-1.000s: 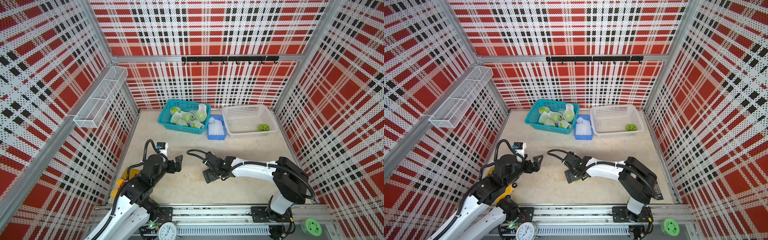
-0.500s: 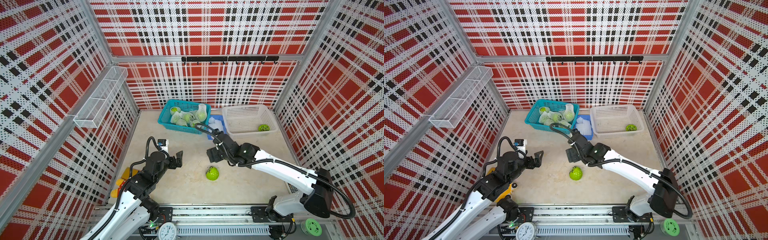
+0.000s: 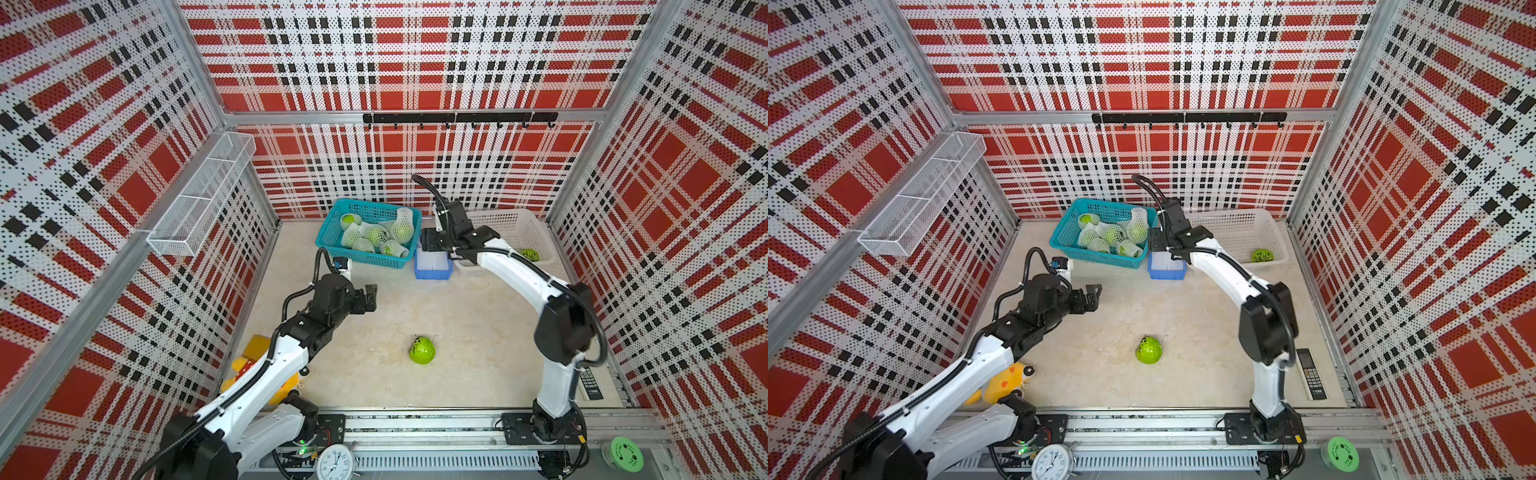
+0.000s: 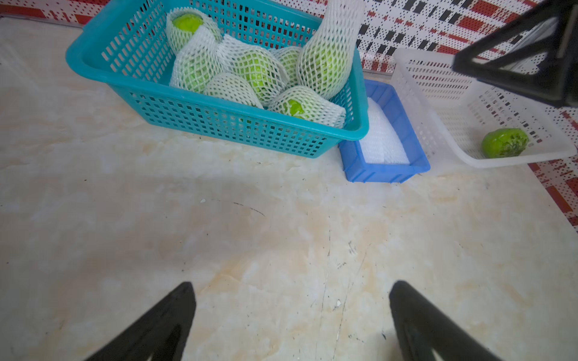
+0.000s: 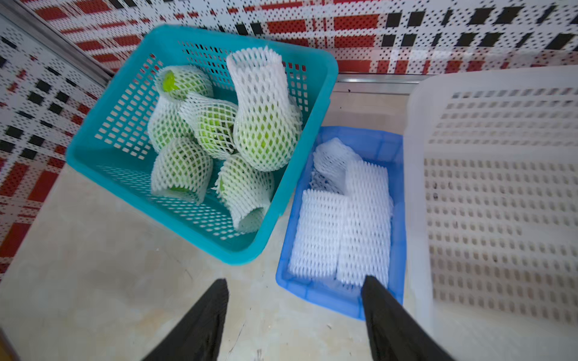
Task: Sleeve custard apples in foam nets
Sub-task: Pick up the foam net from the storage box.
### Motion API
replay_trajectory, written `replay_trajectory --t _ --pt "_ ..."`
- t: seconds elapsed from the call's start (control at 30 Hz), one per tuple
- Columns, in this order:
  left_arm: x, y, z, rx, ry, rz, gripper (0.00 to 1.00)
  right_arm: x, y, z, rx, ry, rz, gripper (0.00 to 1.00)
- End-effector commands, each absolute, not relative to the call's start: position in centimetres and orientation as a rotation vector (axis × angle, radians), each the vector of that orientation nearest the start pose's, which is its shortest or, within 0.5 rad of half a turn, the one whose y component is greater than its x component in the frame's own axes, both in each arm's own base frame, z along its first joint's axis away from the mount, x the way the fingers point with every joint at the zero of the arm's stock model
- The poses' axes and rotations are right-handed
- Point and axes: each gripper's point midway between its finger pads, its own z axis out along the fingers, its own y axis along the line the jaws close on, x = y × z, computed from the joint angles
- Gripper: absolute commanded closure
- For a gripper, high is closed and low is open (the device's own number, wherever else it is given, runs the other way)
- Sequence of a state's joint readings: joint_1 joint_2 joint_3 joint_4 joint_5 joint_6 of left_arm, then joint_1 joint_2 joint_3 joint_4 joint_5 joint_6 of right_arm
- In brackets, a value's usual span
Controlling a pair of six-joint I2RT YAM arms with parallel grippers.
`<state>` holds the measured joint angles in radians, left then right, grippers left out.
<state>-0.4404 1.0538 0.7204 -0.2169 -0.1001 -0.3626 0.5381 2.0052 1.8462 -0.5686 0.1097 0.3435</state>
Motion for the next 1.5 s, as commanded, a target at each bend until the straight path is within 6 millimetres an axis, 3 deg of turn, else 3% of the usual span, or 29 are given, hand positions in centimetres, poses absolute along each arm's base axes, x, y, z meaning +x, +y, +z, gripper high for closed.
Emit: replay_trajectory --t 0.0,0.17,0.5,0.7,0.83,1.03,1.23,1.37,1.47 --pt "34.2 -14.1 21.0 -0.005 2.081 -0.418 0.01 52.3 27.7 19.5 -0.196 2.327 0.280 0.35" --pt "35.4 -14.6 20.3 -0.008 2.103 -0.414 0.01 55.3 27.4 16.1 -0.173 2.349 0.181 0.45" --pt "36.1 -14.5 19.1 -0.013 2.128 -0.399 0.01 54.7 26.2 11.1 -0.138 2.414 0.117 0.48" --pt "35.9 -14.4 19.0 -0.021 2.127 -0.403 0.01 54.5 26.5 8.5 -0.137 2.468 0.122 0.40" --pt "35.8 -14.3 19.2 -0.024 2.128 -0.405 0.00 54.7 27.1 8.0 -0.136 2.469 0.159 0.36" --pt "35.7 -13.9 19.2 -0.034 2.135 -0.393 0.01 55.1 28.0 7.5 -0.148 2.477 0.202 0.37" --pt "35.6 -13.9 19.1 -0.033 2.139 -0.395 0.01 55.2 27.9 7.7 -0.142 2.466 0.201 0.49" --pt "35.6 -14.1 18.9 -0.028 2.147 -0.404 0.01 54.9 27.6 8.9 -0.134 2.438 0.203 0.63" --pt "35.5 -14.3 18.9 -0.024 2.150 -0.414 0.00 54.6 27.3 10.1 -0.127 2.419 0.202 0.66"
